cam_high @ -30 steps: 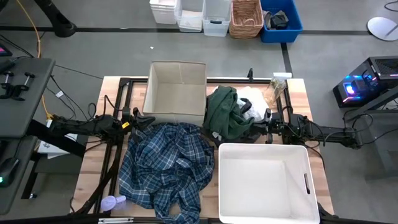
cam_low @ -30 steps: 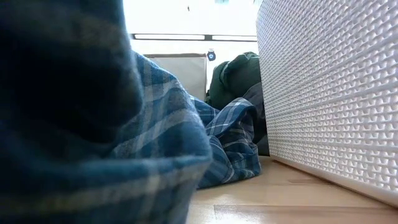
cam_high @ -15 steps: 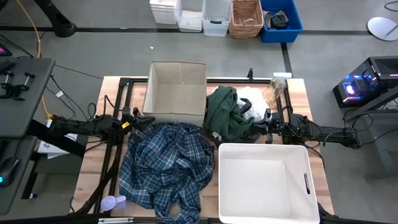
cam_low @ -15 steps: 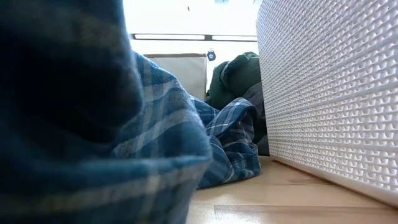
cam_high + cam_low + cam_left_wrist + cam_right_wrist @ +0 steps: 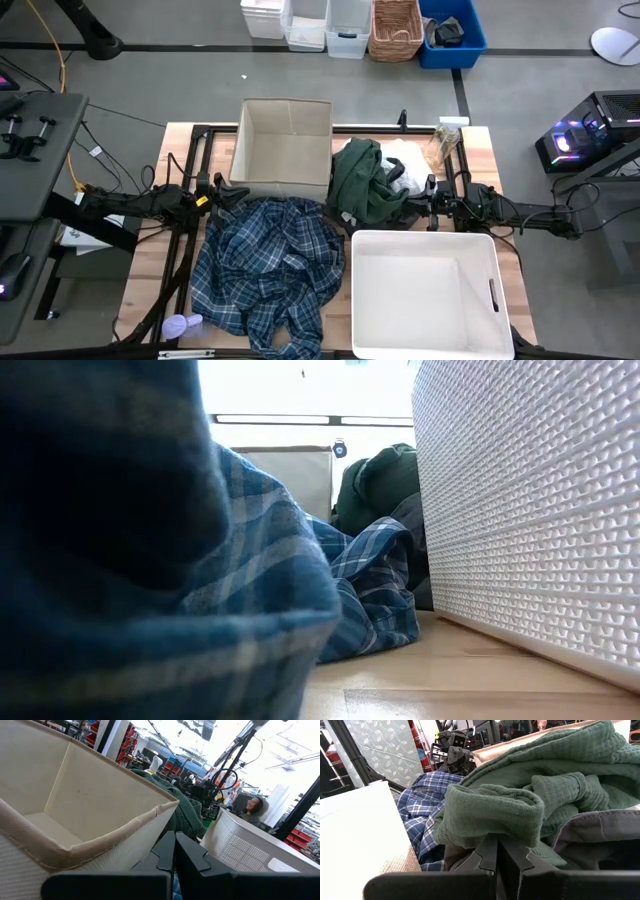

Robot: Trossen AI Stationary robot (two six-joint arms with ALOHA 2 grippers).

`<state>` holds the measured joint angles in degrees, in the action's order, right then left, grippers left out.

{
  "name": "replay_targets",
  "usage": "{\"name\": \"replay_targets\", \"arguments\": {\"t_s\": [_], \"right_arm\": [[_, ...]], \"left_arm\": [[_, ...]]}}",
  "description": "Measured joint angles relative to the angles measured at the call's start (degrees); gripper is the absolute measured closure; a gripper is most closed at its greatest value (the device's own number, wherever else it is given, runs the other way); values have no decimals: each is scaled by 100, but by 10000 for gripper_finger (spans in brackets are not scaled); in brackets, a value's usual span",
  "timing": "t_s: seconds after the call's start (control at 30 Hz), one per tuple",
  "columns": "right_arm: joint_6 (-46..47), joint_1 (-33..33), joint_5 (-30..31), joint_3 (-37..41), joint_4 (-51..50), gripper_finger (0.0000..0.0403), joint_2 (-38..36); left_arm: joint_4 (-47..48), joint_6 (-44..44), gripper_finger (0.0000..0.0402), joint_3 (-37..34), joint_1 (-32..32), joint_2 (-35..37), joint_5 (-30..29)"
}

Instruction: Sort clothes

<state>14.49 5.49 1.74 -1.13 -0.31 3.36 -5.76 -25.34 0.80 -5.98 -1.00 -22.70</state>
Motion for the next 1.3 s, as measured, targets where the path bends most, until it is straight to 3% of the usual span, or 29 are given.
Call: {"name": "replay_targets", "arguments": {"t_s": [1.3], "right_arm": [[1, -1, 0, 2, -1, 402, 0]], "left_arm": [[87, 2, 401, 0, 0, -2, -37]]}}
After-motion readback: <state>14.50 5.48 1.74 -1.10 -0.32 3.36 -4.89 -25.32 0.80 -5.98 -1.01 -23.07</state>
